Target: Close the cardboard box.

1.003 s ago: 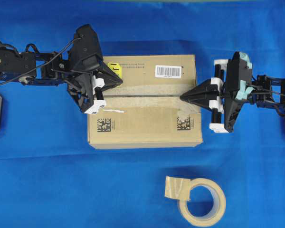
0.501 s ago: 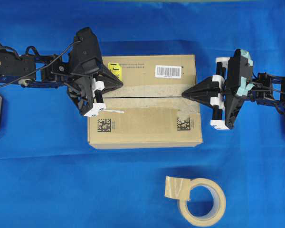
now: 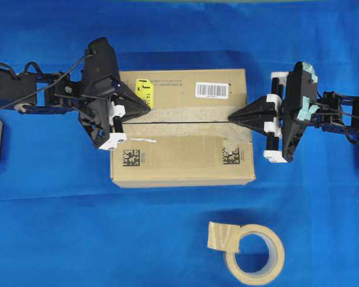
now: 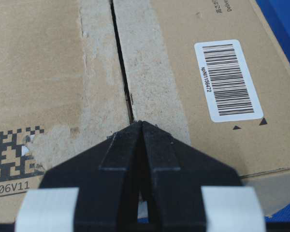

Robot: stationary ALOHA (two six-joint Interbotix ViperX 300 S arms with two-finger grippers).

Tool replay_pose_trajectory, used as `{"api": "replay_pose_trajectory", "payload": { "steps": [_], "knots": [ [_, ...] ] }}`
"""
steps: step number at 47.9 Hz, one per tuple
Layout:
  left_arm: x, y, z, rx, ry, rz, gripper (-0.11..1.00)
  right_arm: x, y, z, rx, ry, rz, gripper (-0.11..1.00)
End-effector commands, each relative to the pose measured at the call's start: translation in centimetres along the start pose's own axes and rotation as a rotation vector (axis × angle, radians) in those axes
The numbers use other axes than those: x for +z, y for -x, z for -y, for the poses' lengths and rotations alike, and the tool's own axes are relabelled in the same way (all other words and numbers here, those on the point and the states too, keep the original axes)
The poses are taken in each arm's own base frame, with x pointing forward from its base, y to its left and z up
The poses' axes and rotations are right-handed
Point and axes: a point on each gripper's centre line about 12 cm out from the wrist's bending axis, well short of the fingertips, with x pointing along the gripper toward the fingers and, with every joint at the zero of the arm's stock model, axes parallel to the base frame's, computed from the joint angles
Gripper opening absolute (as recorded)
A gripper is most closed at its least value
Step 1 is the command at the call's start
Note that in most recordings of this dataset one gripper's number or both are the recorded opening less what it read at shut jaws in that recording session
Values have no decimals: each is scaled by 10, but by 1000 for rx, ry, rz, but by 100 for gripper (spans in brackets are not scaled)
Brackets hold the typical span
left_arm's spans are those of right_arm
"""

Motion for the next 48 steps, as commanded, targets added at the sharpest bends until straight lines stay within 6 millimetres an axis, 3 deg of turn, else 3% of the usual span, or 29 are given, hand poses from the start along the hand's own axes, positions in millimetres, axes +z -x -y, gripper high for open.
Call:
{"api": "replay_pose_trajectory", "payload": {
  "steps": [1,10,25,37,48],
  "knots": [
    [11,10,4,-21,-5,96,0,2,-1,3,-10,-8,3,0],
    [9,29,7,-54,-30,272,0,2,-1,3,-9,-6,3,0],
    [-26,49,5,-79,-88,406,0,3,-1,3,-9,-8,9,0],
    [-42,47,9,-103,-103,436,0,4,-1,2,-8,-8,11,0],
    [-53,32,10,-105,-111,407,0,4,-1,2,-9,-14,12,0]
  ]
}}
